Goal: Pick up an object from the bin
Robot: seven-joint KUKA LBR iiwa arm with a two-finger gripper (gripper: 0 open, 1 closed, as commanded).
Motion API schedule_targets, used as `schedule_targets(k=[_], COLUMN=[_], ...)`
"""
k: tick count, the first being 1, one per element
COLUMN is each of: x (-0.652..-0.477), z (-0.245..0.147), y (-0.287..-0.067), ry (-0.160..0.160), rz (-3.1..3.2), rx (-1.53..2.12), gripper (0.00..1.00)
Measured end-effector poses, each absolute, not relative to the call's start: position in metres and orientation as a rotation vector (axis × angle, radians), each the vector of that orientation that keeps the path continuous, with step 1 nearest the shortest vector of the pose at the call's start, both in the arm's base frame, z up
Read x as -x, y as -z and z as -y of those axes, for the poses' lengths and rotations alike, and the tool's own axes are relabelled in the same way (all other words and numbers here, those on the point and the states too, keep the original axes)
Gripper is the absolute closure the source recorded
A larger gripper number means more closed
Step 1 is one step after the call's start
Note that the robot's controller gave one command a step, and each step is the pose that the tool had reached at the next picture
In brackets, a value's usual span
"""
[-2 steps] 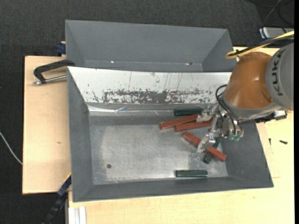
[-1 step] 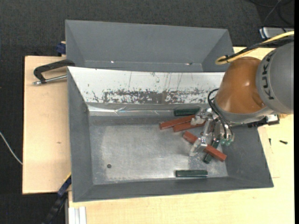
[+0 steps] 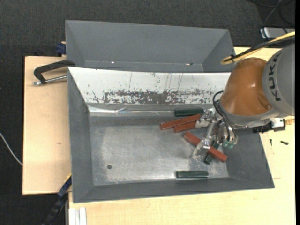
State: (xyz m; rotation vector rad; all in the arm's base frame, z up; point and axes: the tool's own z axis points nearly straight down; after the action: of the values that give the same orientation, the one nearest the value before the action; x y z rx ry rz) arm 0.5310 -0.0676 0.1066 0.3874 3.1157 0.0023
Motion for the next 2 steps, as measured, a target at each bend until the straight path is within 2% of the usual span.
schedule_targets(k=[1,2], x=[-0.5371,-0.5322], z=[0.0646,0.0678], y=[-0.0773,-0.0769], ry=[-0.004,-0.011], rz=[-3.042,-3.083], rx=[-0.773,-0.535], gripper=[0.00,1.00])
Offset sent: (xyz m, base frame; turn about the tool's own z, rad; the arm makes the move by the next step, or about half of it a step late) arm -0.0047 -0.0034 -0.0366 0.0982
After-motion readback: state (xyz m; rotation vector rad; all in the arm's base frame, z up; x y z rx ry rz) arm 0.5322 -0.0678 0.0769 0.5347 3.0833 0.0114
